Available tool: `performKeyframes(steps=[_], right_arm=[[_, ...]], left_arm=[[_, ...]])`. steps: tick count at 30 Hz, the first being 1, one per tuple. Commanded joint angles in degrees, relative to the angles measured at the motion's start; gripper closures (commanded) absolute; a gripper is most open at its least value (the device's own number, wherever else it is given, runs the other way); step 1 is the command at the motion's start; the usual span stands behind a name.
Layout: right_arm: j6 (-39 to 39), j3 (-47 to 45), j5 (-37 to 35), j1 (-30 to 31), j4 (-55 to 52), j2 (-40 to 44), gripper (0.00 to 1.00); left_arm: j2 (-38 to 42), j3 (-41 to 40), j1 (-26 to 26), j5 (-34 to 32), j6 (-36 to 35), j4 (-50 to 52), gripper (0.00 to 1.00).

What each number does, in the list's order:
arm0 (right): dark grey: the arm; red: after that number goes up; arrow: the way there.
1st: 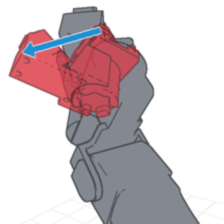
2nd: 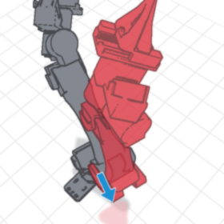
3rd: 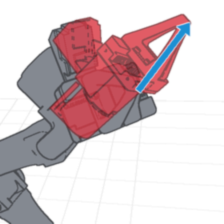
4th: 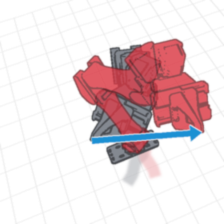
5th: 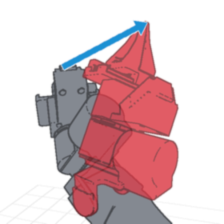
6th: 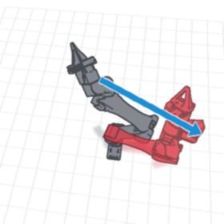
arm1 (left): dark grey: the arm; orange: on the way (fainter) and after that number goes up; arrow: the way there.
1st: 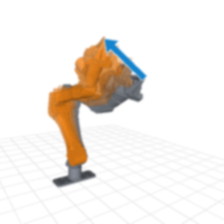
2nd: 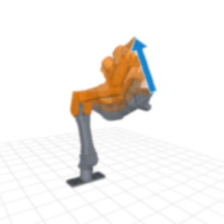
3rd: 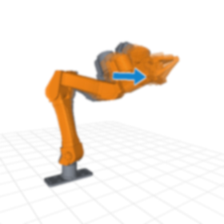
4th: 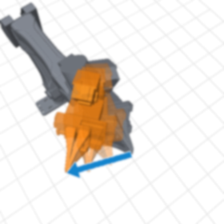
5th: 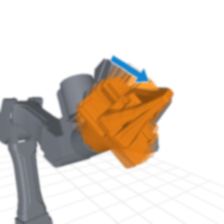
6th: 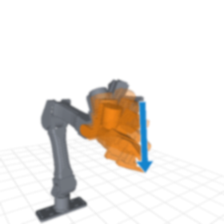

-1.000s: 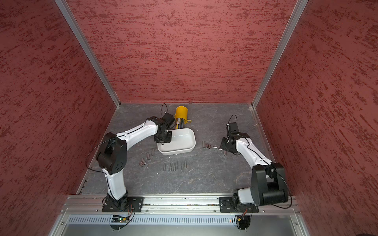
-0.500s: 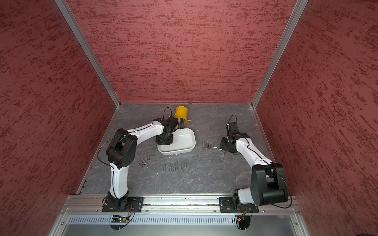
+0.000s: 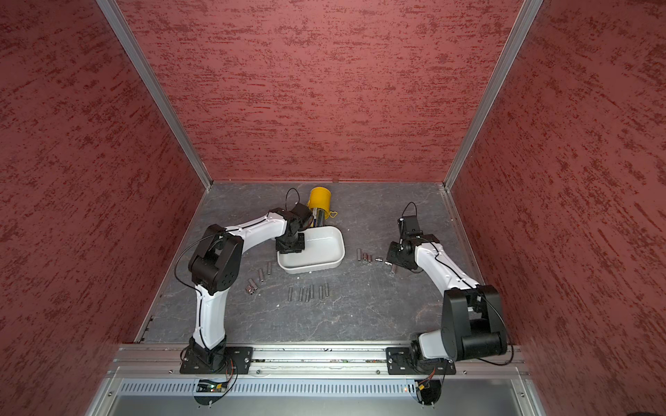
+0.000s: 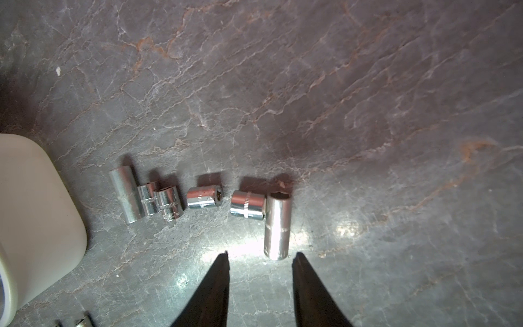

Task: Take out the socket from the storage box
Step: Pick up the socket head from the storage box.

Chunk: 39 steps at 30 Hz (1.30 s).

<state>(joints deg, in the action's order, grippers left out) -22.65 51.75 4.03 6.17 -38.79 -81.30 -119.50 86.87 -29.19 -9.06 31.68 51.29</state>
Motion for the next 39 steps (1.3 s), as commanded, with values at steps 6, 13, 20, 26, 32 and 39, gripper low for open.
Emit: performKeyframes(steps=[6, 13, 20, 26, 32, 39], right_arm=[[0.6, 0.4, 1.2, 0.2, 1.1, -0.2, 0.6], [0.5, 0.5, 1.9, 0.2, 1.1, -0.4, 0.6], [0.5, 0.4, 2.4, 0.2, 1.0, -0.4, 0.6], [0.5, 0.2, 2.7, 0.2, 1.3, -0.3, 0.6], [0.5, 0.4, 3.3, 0.2, 1.4, -0.5, 0.6], [0.5, 0.5, 3.6, 0.2, 1.5, -0.1, 0.6]], left_arm=[[-2.1, -3.5, 2.4, 5.0, 2.3, -6.2, 0.6], [-4.4, -3.0, 3.0, 5.9, 2.9, -8.5, 0.61], [-5.0, -3.3, 3.1, 6.5, 2.9, -9.5, 0.64], [-4.7, -3.5, 3.1, 6.2, 2.1, -9.6, 0.75], [-0.9, -3.3, 3.0, 6.3, 0.6, -9.4, 0.82], [9.4, -5.8, 2.6, 6.3, -1.0, -6.6, 0.86]])
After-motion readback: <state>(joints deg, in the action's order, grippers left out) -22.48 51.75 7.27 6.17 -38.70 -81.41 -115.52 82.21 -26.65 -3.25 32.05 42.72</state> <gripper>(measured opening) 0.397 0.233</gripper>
